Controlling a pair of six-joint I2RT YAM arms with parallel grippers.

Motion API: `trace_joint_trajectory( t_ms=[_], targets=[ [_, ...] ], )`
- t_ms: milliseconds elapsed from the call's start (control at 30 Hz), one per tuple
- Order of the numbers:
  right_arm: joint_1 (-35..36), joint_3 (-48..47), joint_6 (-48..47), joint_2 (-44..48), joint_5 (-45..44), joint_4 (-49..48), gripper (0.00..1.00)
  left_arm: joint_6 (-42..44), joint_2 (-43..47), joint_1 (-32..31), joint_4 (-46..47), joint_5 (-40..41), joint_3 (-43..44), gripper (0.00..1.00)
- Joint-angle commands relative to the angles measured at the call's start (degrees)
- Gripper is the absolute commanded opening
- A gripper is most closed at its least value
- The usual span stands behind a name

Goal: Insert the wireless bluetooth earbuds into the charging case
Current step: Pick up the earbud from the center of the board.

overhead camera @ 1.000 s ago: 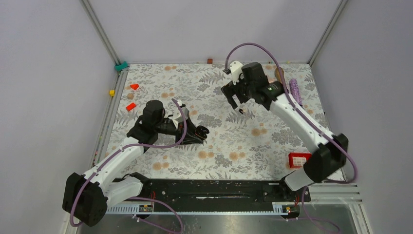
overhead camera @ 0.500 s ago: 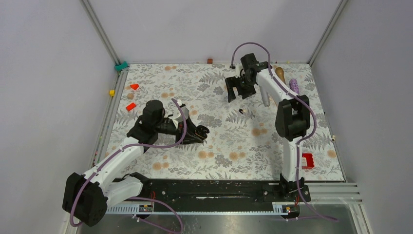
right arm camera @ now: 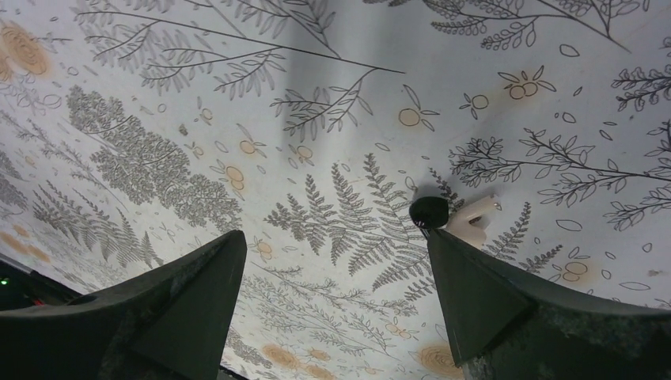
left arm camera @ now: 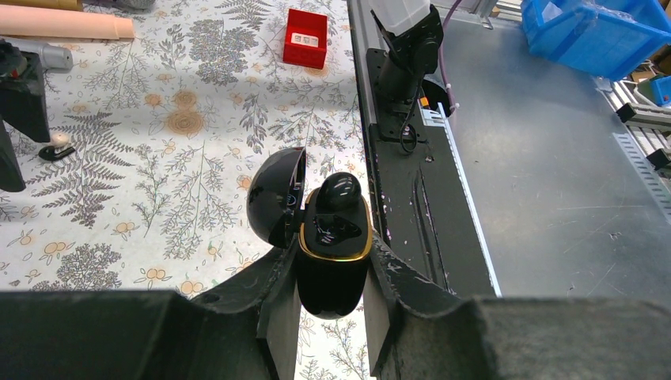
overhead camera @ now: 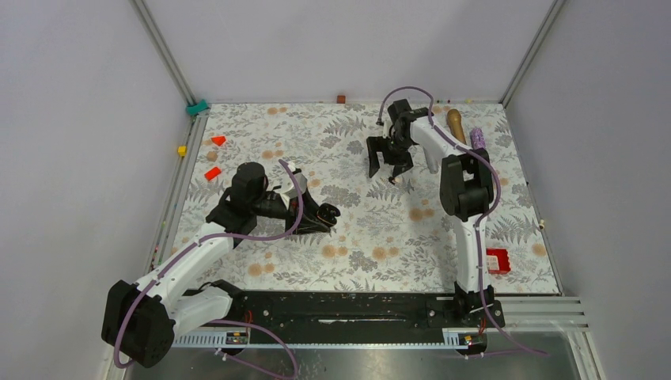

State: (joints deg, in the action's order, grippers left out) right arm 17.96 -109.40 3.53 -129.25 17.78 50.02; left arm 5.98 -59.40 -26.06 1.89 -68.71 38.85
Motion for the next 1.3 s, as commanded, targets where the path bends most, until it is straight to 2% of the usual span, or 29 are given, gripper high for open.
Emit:
trace_joint_trajectory(
  t_ms=[0,267,467,700,933,1133,1267],
  targets=[
    [-1.3,-2.1,3.8,-2.2,1.9,1.6,0.93,-0.1,0.6,0.2,3.1,-0.7,0.3,0.0],
    [-1.8,-2.7,4.4,-4.2,2.0,1.7,0.93,-0.2,0.2,0.2,3.1,-0.6,0.4,0.0],
    [-1.8,-1.4,5.9,-3.9,6.5,1.6,0.93,-0.2,0.0,0.2,3.1,-0.7,0.4,0.0],
    [-1.8,4.6,4.3,0.1,7.1,1.6,0.9,-0.2,0.4,0.2,3.2,-0.7,0.3,0.0],
    [-1.4,10.1,2.5,3.4,13.2,-0.6,0.86,-0.2,-0.1,0.2,3.2,-0.7,0.4,0.0],
    [-1.5,8.8,0.9,5.9,3.8,-2.6,0.85,-0.2,0.3,0.3,3.2,-0.5,0.3,0.0],
    [-1.5,6.5,0.9,5.1,1.8,-2.9,0.86,0.0,-0.1,0.2,3.2,-0.5,0.3,0.0]
  ],
)
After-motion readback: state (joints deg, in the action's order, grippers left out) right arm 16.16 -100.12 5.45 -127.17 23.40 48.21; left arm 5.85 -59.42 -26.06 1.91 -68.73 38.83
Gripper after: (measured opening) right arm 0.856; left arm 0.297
